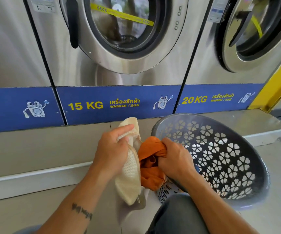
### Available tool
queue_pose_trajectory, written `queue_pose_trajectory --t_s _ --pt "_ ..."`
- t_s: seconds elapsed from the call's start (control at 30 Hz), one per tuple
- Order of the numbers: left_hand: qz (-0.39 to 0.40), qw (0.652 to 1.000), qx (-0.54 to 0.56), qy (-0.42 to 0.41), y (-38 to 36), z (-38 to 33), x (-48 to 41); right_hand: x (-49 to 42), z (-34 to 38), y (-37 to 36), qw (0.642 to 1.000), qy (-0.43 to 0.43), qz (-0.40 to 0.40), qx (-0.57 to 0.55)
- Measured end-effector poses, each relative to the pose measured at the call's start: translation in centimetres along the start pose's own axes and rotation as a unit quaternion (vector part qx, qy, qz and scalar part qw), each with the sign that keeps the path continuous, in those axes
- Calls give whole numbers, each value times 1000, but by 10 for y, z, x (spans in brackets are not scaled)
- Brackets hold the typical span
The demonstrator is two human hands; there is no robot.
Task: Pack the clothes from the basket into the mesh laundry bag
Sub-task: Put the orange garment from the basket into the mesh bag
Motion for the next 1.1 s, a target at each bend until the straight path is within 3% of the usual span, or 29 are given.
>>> queue_pose_trajectory --t_s 0.13,0.27,0.33,0.43,0.5,0.57,0.63,0.77,0.9,1.0,1.1 --pt "6 1000 14 -6 0 -3 4 4 40 8 996 80 28 -43" --pt "-2 999 49 9 8 3 4 15 53 -9 956 164 223 -95" --pt "-4 999 45 11 12 7 5 13 48 0 964 166 163 -131" --pt "-12 999 37 9 16 12 5 3 14 19 982 91 -34 -161" --pt "-14 999 36 12 18 14 5 2 -14 10 988 -13 16 -152" --pt "-11 999 39 17 19 15 4 10 -35 -14 956 -101 135 -241" --pt "-7 999 38 18 17 16 4 16 -41 -26 923 -132 166 -320" --pt "-7 999 32 18 12 15 3 8 -31 -6 981 -68 63 -168" --pt "-8 999 30 11 8 11 3 10 21 17 998 28 11 -54" --pt "-5 999 50 10 7 6 5 16 60 19 992 89 47 -78" --pt "4 997 81 13 12 4 3 22 79 -6 966 156 166 -125"
Point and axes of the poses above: each hand's wrist, its own x-axis away from the middle knuckle, its own y-axis out of the back of the hand, z = x × y, the point moved 5 cm from there along -x, towards the middle knuckle, and after that the axes turned 12 degrees about y, right-handed, at the moved point
